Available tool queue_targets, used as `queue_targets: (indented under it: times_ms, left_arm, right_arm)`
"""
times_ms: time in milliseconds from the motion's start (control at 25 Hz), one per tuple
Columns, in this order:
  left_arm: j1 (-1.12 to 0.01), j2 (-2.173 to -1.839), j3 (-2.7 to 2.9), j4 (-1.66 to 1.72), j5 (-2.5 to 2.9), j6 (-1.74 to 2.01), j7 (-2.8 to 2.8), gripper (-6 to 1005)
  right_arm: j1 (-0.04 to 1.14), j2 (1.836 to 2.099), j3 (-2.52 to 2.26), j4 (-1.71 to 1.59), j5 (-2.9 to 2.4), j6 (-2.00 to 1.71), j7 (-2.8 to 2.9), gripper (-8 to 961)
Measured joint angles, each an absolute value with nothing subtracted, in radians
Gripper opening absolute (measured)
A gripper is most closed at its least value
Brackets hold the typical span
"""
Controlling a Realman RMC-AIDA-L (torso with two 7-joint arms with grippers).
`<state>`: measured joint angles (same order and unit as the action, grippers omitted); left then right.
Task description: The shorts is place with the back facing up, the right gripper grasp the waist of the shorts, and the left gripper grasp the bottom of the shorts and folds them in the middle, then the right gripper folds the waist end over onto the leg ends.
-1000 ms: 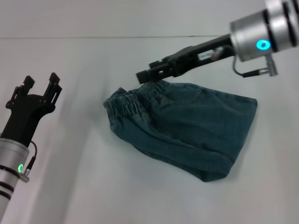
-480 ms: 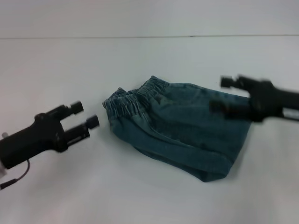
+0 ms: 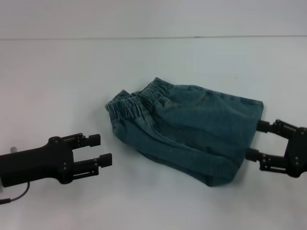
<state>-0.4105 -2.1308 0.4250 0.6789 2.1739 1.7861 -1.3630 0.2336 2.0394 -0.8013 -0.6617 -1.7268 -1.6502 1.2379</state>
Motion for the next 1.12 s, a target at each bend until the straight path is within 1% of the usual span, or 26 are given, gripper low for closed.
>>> queue_targets:
  times_ms: [360, 1120]
  left_arm:
    - [-0.422, -2.137, 0.461, 0.679, 2.176, 1.773, -1.377, 725]
    - [-0.431, -2.137, 0.463, 0.688, 2.177, 1.773, -1.392, 725]
  right_arm:
    - [0.234, 2.044, -0.789, -0.635, -1.756, -1.633, 1.216, 959]
    - [0.232, 2.051, -0.776, -0.632, -1.756, -1.641, 1.203, 959]
